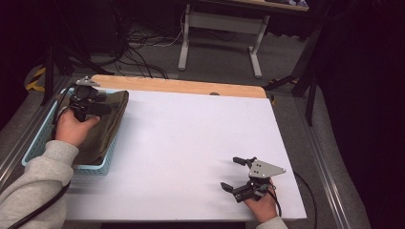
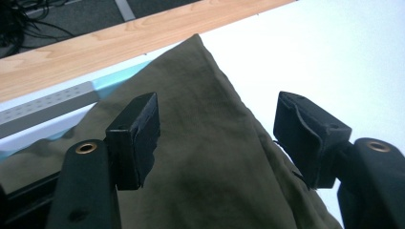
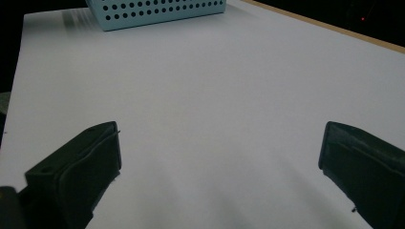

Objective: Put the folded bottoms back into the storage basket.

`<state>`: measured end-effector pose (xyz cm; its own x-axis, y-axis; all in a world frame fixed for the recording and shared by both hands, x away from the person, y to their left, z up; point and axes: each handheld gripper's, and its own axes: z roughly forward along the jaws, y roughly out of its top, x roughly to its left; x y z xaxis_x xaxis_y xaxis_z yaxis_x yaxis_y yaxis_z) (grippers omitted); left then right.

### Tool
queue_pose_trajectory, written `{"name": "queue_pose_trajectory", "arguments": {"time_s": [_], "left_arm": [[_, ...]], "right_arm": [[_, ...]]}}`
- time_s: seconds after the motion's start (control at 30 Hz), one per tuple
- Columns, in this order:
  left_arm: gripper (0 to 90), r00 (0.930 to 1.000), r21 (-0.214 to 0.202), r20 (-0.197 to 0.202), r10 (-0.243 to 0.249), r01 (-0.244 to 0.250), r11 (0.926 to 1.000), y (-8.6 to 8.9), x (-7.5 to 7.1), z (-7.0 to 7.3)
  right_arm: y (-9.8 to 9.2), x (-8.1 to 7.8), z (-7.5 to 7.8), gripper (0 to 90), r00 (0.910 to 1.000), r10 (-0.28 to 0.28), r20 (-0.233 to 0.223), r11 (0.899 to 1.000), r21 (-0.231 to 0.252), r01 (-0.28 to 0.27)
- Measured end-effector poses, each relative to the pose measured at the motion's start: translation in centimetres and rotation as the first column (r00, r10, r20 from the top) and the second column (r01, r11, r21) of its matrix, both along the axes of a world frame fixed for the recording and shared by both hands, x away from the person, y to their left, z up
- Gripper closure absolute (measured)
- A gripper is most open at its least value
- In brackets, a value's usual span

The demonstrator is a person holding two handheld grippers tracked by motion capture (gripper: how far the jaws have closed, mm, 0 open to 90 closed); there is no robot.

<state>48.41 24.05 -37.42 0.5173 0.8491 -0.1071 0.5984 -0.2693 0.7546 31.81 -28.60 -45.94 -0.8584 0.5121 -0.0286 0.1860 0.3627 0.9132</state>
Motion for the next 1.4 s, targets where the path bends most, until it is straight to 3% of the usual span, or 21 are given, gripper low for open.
{"name": "queue_pose_trajectory", "arguments": {"time_s": [0.3, 0.43, 0.47, 0.53, 0.57, 0.7, 0.77, 0.87, 0.97, 1.0, 1.03, 1.1, 1.2, 1.4], "left_arm": [[34.7, 0.9991, 0.029, -0.040, -0.015, 0.017, 0.9994, -1.5, 1.1, -1.1], [46.1, 0.9972, 0.052, -0.073, -0.018, 0.022, 0.9984, -2.0, 1.4, -1.5], [51.0, 0.9960, 0.074, -0.087, -0.018, 0.025, 0.9969, -2.2, 1.6, -1.8], [60.4, 0.9959, 0.081, -0.089, -0.014, 0.022, 0.9964, -2.3, 1.6, -1.8], [64.9, 0.9975, 0.106, -0.071, -0.006, 0.014, 0.9943, -2.3, 1.5, -1.6], [79.9, 0.9973, 0.095, -0.070, 0.025, -0.018, 0.9953, -1.7, 1.5, -1.4], [80.7, 0.9957, 0.078, -0.081, 0.044, -0.038, 0.9962, -1.3, 1.8, -1.6], [82.1, 0.9931, 0.087, -0.095, 0.070, -0.062, 0.9943, -1.0, 2.0, -1.8], [82.2, 0.9838, 0.093, -0.152, 0.095, -0.081, 0.9924, -0.8, 2.7, -2.6], [82.0, 0.9838, 0.093, -0.152, 0.095, -0.081, 0.9924, -0.8, 2.7, -2.6], [81.8, 0.9753, 0.098, -0.198, 0.099, -0.080, 0.9919, -0.7, 3.0, -3.2], [81.2, 0.9674, 0.101, -0.233, 0.099, -0.077, 0.9919, -0.7, 3.3, -3.6], [80.6, 0.9660, 0.103, -0.239, 0.099, -0.076, 0.9917, -0.8, 3.3, -3.7], [76.7, 0.9718, 0.103, -0.212, 0.104, -0.083, 0.9912, -0.8, 3.0, -3.3]], "right_arm": [[0.0, 0.0, 0.0, 1.2, 1.0000, 0.003, -0.001, 1.000, 0.001, -0.003], [0.0, 0.0, 0.0, 1.2, 1.0000, 0.004, -0.002, 1.000, 0.000, -0.004], [0.0, 0.0, 0.0, 1.2, 1.0000, 0.008, -0.001, 1.000, -0.003, -0.008], [0.0, 0.0, 0.0, 1.2, 1.0000, 0.008, -0.001, 1.000, -0.004, -0.008], [0.0, 0.0, 0.0, 1.2, 1.0000, 0.008, -0.001, 1.000, -0.003, -0.008], [0.0, 0.0, 0.0, 1.1, 1.0000, 0.009, -0.001, 1.000, -0.003, -0.009], [0.1, 0.0, 0.0, 1.2, 1.0000, 0.010, -0.001, 1.000, -0.003, -0.010], [0.0, 0.0, 0.0, 1.2, 0.9999, 0.010, -0.002, 1.000, -0.003, -0.010], [0.1, 0.0, 0.0, 1.2, 0.9999, 0.011, -0.002, 1.000, -0.003, -0.011], [0.1, 0.0, 0.0, 1.2, 0.9999, 0.011, -0.002, 1.000, -0.003, -0.011], [0.1, 0.0, 0.0, 1.2, 0.9999, 0.012, -0.002, 1.000, -0.003, -0.012], [0.1, 0.0, 0.0, 1.1, 0.9999, 0.012, -0.002, 1.000, -0.003, -0.012], [0.1, 0.0, 0.0, 1.2, 0.9999, 0.013, -0.002, 1.000, -0.003, -0.013], [0.1, 0.0, 0.0, 1.2, 0.9999, 0.014, -0.003, 1.000, -0.003, -0.014]]}}
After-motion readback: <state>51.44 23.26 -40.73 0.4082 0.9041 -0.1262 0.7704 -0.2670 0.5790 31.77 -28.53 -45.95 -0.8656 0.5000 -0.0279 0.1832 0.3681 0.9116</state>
